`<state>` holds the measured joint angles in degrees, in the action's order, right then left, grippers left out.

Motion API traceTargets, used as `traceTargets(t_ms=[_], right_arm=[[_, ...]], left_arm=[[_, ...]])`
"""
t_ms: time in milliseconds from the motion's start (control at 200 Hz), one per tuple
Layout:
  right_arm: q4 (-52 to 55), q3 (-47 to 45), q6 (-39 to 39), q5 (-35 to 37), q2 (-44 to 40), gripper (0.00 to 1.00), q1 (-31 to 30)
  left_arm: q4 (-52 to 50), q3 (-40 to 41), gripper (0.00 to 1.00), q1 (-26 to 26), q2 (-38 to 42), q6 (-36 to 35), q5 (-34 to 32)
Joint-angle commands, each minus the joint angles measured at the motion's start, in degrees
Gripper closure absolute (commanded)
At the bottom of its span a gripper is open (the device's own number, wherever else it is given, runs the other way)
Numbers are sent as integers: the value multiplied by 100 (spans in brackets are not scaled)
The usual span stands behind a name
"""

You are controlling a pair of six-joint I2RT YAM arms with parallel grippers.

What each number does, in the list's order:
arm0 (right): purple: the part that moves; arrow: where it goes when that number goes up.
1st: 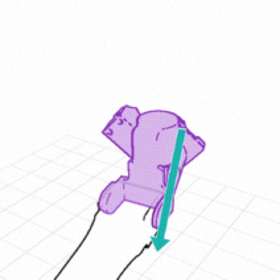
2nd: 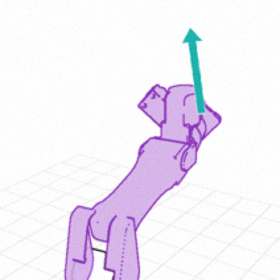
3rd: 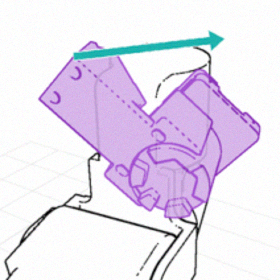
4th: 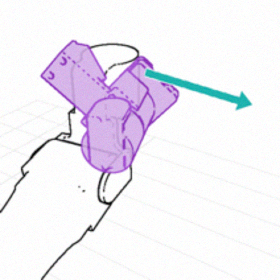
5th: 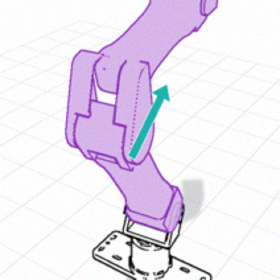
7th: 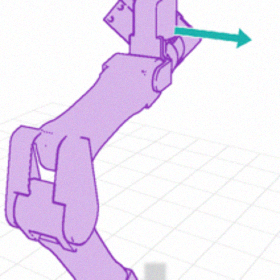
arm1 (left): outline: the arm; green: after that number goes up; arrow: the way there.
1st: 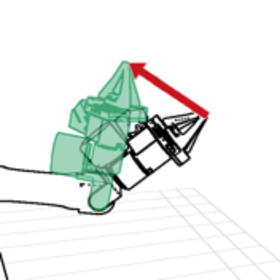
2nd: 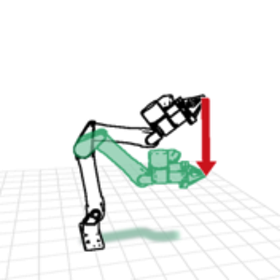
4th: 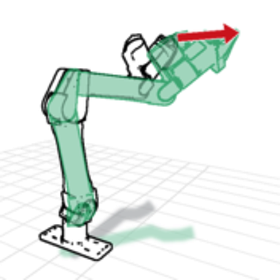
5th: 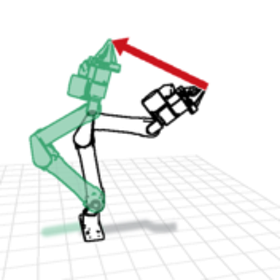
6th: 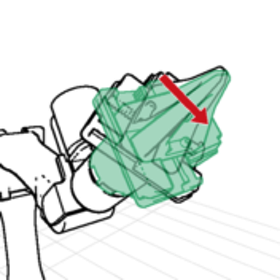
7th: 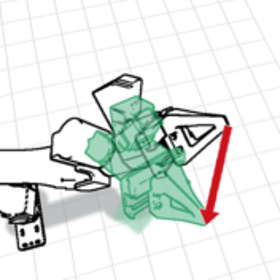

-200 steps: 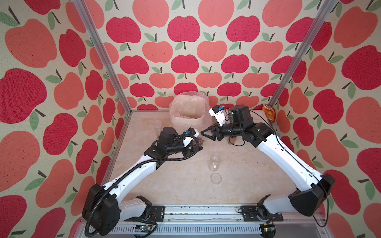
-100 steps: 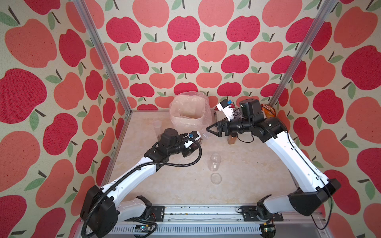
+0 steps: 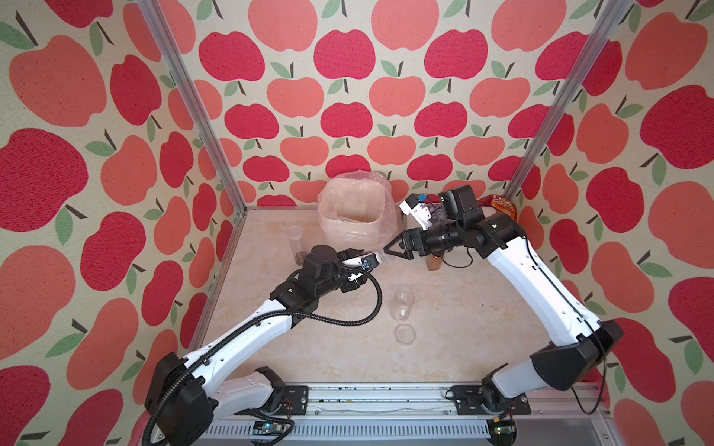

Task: Empty the moldy dried flower tea in the jars
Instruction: Unscrew the lid from the jar.

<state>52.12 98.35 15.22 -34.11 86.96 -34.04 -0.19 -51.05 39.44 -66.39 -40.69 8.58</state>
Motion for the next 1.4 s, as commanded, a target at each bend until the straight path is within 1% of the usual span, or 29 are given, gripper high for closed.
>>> traceTargets(t_ms=[0, 70, 225, 285, 355, 505, 535, 575, 615, 675, 710, 750, 790, 815, 860, 926, 976, 1061, 1126, 1171, 1236, 1296, 1331, 1371, 1396], right_arm=[[133, -26, 86, -63, 126, 11, -58], [151, -34, 80, -43, 169, 14, -77], [109, -52, 64, -94, 225, 25, -128], [108, -51, 52, -121, 263, 26, -145], [93, -52, 36, -178, 316, 31, -155], [117, -23, -45, -158, 399, 30, -164], [131, -5, -75, -166, 416, 33, -160], [133, 6, -113, -175, 426, 41, -163], [109, 9, -139, -183, 416, 47, -163], [104, 17, -261, -206, 407, 52, -164], [125, 39, -402, -226, 417, 57, -159], [196, 101, -651, -245, 431, 62, -159], [276, 176, -1026, -262, 451, 69, -164], [363, 235, -1350, -264, 459, 71, -164], [611, 369, -2094, -219, 471, 74, -221], [1116, 515, -3436, 2, 447, 74, -364], [1365, 512, -4333, 359, 397, 74, -519], [1463, 462, -5252, 867, 332, 74, -734], [1509, 495, -5641, 888, 353, 73, -753], [1531, 555, -5796, 877, 378, 72, -758], [1511, 619, -5919, 853, 420, 69, -760], [1425, 625, -5934, 832, 441, 66, -766], [1366, 605, -5911, 806, 437, 62, -764], [1259, 569, -5814, 769, 432, 60, -762], [1166, 550, -5702, 765, 409, 57, -766]], left_arm=[[60, -16, 78, 37, -23, -211, -268], [49, -24, 78, 46, -19, -212, -269], [45, -36, 78, 64, -27, -202, -260], [36, -41, 79, 79, -39, -193, -252], [36, -42, 79, 77, -41, -173, -254], [53, -31, 79, 82, -40, -141, -218], [67, -29, 80, 86, -36, -120, -208], [71, -20, 80, 81, -32, -114, -191], [58, -20, 80, 86, -31, -91, -160], [8, -43, 81, 78, -23, -7, -42], [-69, -77, 83, 58, -15, 60, 67], [-227, -140, 83, 14, -2, 158, 316], [-394, -213, 86, -54, -4, 307, 625], [-529, -278, 88, -119, 2, 427, 861], [-831, -405, 89, -270, -12, 611, 1529], [-1244, -610, 92, -523, -32, 915, 2480], [-1644, -803, 92, -773, -99, 1087, 3410], [-2180, -1126, 90, -1127, -245, 1396, 4704], [-2572, -1317, 89, -1268, -346, 1415, 5334], [-2767, -1407, 89, -1312, -405, 1365, 5560], [-2897, -1478, 88, -1323, -457, 1313, 5583], [-2823, -1455, 88, -1316, -468, 1341, 5397], [-2773, -1423, 88, -1311, -471, 1336, 5265], [-2686, -1382, 87, -1306, -458, 1341, 5079], [-2615, -1354, 88, -1294, -441, 1356, 4932]])
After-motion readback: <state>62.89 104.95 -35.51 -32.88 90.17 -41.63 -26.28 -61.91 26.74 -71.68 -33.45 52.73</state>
